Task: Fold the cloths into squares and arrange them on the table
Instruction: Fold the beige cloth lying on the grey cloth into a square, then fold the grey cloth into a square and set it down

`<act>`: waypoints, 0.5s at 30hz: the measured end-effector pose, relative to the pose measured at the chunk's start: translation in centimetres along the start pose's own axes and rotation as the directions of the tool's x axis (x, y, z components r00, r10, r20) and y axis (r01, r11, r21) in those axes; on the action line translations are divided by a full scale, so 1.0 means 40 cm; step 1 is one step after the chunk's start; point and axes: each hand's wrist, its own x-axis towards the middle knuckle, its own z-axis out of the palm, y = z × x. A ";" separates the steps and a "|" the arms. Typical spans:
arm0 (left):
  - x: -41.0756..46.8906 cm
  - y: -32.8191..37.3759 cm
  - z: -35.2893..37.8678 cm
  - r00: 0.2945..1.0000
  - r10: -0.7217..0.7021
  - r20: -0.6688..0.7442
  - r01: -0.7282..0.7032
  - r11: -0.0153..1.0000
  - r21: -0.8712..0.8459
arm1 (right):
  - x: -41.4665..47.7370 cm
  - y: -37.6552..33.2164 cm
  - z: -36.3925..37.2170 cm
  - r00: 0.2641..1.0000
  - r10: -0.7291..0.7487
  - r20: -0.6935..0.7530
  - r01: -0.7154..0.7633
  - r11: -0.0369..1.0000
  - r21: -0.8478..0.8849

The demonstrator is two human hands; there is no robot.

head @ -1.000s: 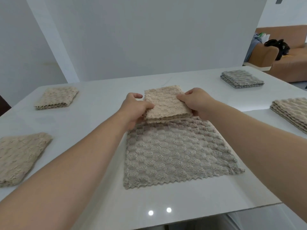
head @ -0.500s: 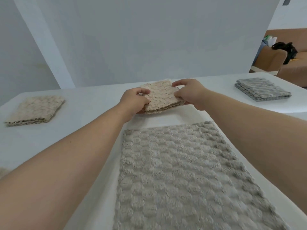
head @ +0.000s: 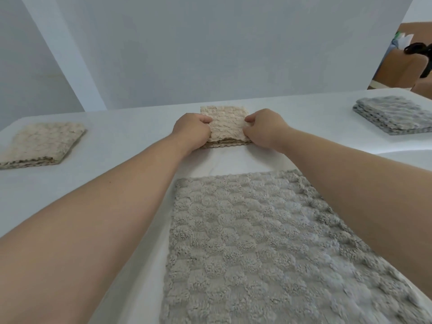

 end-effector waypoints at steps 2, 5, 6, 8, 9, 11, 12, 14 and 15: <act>-0.007 0.004 0.002 1.000 0.006 -0.024 -0.004 0.997 0.078 | 0.002 -0.007 0.011 1.000 -0.010 0.019 0.011 0.996 -0.094; -0.034 0.014 -0.002 0.995 0.012 -0.099 0.010 0.974 0.225 | -0.006 -0.011 0.005 1.000 -0.009 -0.010 0.008 0.996 -0.084; -0.051 0.019 -0.006 0.992 0.029 -0.126 0.006 0.962 0.272 | -0.015 -0.012 -0.005 0.999 -0.014 -0.034 0.012 0.999 -0.042; -0.101 0.033 -0.017 0.981 0.109 -0.159 -0.048 0.938 0.344 | -0.041 -0.009 -0.028 0.997 -0.032 -0.067 0.031 0.999 -0.016; -0.126 0.039 -0.019 0.974 0.165 -0.155 -0.097 0.922 0.374 | -0.053 -0.004 -0.037 0.997 -0.039 -0.070 0.038 0.999 -0.022; -0.181 0.047 -0.021 0.960 0.256 -0.116 -0.187 0.890 0.415 | -0.087 0.003 -0.052 0.996 -0.058 -0.069 0.055 0.997 -0.056; -0.212 0.049 -0.020 0.956 0.282 -0.083 -0.222 0.877 0.425 | -0.110 0.007 -0.059 0.995 -0.070 -0.069 0.064 0.995 -0.078; -0.274 0.051 -0.018 0.952 0.306 -0.009 -0.270 0.852 0.449 | -0.166 0.013 -0.076 0.993 -0.095 -0.068 0.085 0.988 -0.130; -0.302 0.050 -0.019 0.951 0.309 0.022 -0.283 0.841 0.461 | -0.194 0.020 -0.085 0.992 -0.105 -0.062 0.095 0.984 -0.152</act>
